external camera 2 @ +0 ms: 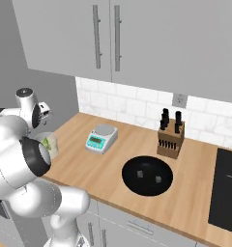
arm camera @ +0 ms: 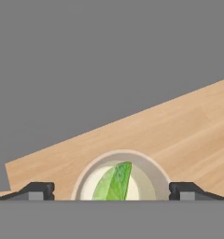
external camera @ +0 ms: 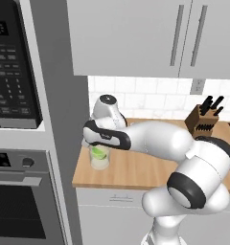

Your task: Grab a lemon wedge from the fridge and one ice cube from the ice bowl, and put them in the glass of lemonade.

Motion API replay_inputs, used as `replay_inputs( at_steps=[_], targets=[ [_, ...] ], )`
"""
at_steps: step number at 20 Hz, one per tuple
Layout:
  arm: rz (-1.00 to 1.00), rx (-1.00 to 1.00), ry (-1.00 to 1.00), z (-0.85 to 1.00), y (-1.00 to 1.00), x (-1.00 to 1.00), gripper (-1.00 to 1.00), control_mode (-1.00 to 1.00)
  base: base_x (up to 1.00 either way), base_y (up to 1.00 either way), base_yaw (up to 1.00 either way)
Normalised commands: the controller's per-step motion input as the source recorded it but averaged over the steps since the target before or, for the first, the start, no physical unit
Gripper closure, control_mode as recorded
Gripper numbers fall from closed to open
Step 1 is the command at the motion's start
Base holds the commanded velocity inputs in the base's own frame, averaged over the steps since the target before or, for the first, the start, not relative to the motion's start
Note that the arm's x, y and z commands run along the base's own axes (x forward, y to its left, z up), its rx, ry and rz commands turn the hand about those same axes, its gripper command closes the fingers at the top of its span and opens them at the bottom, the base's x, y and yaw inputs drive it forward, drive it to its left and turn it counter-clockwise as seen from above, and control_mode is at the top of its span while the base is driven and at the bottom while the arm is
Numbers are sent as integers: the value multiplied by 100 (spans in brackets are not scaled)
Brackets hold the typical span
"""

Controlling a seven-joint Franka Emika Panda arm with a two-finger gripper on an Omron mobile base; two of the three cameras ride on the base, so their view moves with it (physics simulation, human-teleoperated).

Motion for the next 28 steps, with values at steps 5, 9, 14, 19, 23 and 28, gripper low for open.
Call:
replay_inputs(
  at_steps=[5, 9, 14, 19, 23, 28],
  targets=[
    [-1, 1, 0, 2, -4, 0, -100, -100, 0, 0, 0],
    [-3, 3, 0, 0, -16, -12, -100, -100, 0, 0, 0],
    [-3, 0, 0, 0, 0, -22, -100, -100, 0, 0, 0],
    [-1, 1, -2, 0, 0, -51, -100, -100, 0, 0, 0],
    [-9, 0, -4, 18, -38, -54, -100, -100, 0, 0, 0],
    [-10, 0, 2, 56, -89, -40, -100, -100, 0, 0, 0]
  ],
)
